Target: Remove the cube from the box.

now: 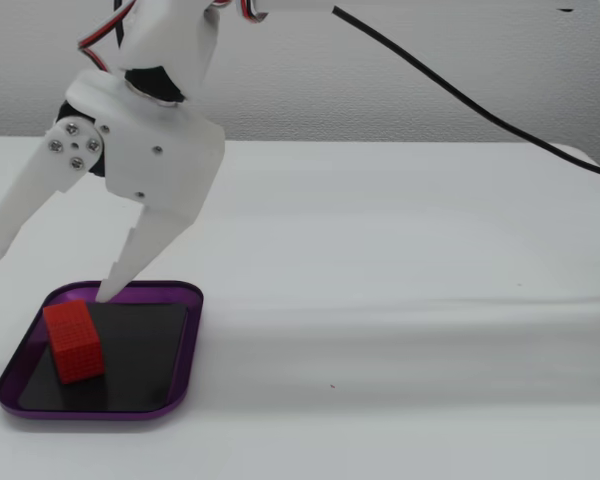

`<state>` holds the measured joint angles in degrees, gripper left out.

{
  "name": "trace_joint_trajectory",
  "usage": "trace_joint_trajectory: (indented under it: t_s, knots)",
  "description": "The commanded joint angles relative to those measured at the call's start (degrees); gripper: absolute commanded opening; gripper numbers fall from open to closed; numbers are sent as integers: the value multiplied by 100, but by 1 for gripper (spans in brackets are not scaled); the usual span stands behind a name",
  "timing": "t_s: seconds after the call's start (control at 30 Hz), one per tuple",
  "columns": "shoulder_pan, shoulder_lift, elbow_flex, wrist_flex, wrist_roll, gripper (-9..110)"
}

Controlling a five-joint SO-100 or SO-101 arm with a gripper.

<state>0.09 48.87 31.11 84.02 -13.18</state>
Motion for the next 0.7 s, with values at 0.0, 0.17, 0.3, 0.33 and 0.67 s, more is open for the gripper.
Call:
trace_joint_trajectory:
  t_s: [0.0,0.17,0.3,0.33,0.67]
  knots:
    - [-18,70,-53,9,-202,24]
    - [-18,70,202,-79,-211,24]
    - [-18,53,202,-123,-202,24]
    - [-18,0,193,-123,-202,24]
    - [-18,-932,97,-132,-211,23]
